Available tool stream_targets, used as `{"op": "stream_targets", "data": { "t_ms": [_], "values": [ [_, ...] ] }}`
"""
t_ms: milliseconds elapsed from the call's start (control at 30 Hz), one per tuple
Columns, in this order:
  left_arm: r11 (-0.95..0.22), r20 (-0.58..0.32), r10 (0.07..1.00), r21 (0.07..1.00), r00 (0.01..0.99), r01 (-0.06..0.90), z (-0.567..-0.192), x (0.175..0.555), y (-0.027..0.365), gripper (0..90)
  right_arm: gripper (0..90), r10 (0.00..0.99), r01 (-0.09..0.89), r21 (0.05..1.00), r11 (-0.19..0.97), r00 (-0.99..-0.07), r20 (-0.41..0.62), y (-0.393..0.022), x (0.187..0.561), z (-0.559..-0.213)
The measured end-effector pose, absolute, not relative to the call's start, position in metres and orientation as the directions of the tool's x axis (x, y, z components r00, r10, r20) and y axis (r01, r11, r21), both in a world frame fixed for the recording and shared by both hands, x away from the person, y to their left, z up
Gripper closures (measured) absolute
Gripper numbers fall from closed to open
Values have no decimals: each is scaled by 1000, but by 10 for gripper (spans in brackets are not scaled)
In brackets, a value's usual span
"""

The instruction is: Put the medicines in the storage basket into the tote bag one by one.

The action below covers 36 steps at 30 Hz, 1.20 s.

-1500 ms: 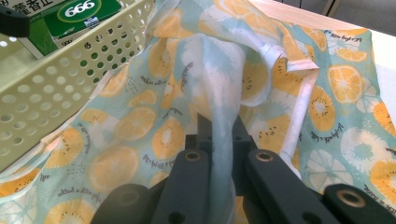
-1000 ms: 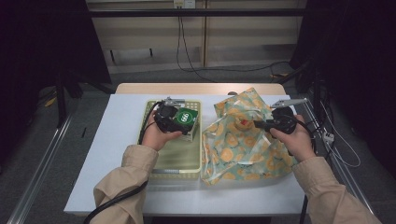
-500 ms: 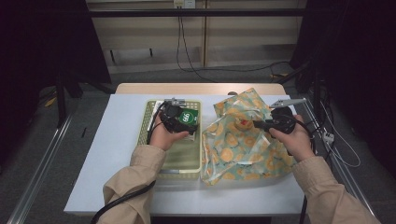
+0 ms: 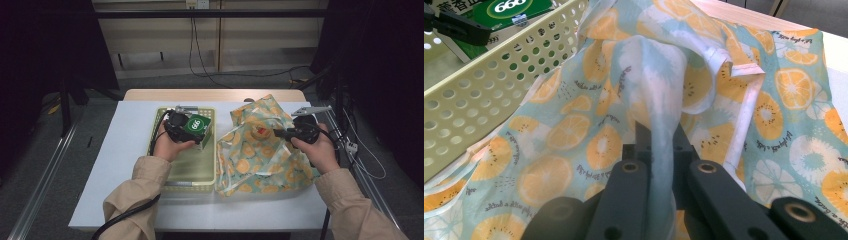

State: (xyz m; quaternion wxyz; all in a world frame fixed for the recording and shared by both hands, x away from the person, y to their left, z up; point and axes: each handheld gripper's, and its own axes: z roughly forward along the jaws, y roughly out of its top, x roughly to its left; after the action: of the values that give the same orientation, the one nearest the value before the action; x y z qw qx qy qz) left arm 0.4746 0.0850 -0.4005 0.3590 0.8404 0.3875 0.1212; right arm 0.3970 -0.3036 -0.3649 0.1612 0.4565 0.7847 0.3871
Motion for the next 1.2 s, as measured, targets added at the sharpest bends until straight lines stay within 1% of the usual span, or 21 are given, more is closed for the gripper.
{"op": "stream_targets", "data": {
  "t_ms": [133,167,300,400,533,633,700,767,833,1200],
  "values": [
    [-437,-73,737,706,672,557,-399,473,89,83,887,840,588,758,283,-533,99,-302,397,-365],
    [-430,-90,730,709,677,558,-399,473,87,81,887,840,588,757,284,-534,100,-302,398,-365],
    [-428,-85,730,717,678,551,-398,472,79,53,887,838,588,756,286,-537,101,-300,398,-366],
    [-440,-67,740,704,669,557,-399,474,74,51,887,838,590,756,285,-536,103,-300,398,-366],
    [-425,-79,754,699,652,576,-404,477,71,50,887,839,589,757,282,-534,103,-301,398,-365],
    [-448,-51,757,684,651,575,-408,478,68,45,887,838,589,757,284,-535,102,-301,398,-366],
    [-450,-50,758,682,650,577,-410,479,67,58,887,839,589,757,282,-535,103,-302,398,-366],
    [-466,-21,760,679,650,567,-412,478,65,64,887,839,588,758,283,-534,102,-302,398,-366],
    [-473,-2,763,679,646,561,-412,478,65,97,887,839,588,757,284,-535,102,-302,398,-366],
    [-464,-10,778,665,628,585,-409,475,64,159,887,840,586,760,282,-534,100,-303,398,-363]
  ]
}}
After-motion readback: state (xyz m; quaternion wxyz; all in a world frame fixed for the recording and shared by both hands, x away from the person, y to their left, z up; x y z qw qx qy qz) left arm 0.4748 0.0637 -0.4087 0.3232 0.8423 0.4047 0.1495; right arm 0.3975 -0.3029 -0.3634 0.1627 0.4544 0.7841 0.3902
